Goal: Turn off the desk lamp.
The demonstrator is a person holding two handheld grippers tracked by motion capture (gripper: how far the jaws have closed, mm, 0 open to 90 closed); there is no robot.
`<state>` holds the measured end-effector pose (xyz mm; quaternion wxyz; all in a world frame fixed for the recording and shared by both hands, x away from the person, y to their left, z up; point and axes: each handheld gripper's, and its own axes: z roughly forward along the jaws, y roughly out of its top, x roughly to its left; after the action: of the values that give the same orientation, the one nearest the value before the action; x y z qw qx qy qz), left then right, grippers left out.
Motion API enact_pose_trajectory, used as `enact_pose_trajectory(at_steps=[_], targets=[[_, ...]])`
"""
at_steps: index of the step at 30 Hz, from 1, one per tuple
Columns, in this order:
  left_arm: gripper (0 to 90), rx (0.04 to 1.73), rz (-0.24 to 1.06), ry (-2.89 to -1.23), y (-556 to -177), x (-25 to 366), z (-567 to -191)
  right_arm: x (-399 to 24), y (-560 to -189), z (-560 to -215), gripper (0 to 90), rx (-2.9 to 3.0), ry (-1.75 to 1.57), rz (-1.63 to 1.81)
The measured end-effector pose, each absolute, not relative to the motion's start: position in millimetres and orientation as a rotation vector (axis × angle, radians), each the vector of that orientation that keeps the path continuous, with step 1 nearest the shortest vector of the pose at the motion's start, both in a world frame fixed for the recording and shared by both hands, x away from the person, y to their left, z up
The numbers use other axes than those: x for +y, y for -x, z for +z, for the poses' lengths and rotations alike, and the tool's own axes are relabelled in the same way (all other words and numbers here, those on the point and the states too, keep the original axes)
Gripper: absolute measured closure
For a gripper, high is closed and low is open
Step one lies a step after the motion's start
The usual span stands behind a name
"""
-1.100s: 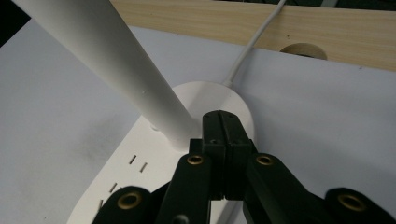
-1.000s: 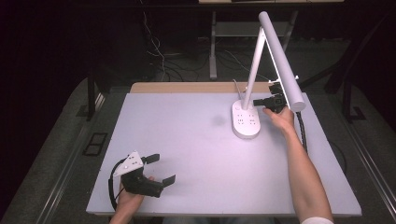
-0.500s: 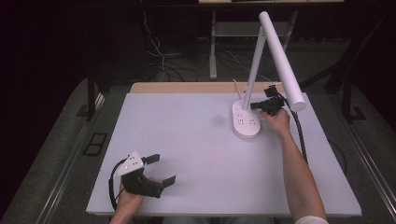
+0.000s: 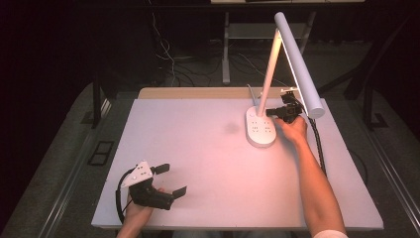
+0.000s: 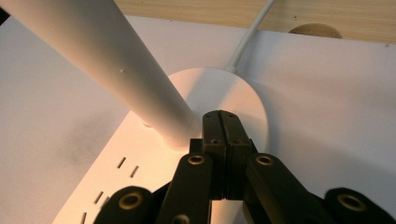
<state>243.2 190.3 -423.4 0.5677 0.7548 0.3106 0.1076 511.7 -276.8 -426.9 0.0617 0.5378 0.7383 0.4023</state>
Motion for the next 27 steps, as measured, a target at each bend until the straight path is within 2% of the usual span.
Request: enact_pose_trajectory(at_steps=[27], targets=[[0.0, 0.732, 0.248, -1.769, -244.0, 188.6, -424.1, -277.3, -508.6, -430.7, 90.0, 2.204, -1.643, 1.252]])
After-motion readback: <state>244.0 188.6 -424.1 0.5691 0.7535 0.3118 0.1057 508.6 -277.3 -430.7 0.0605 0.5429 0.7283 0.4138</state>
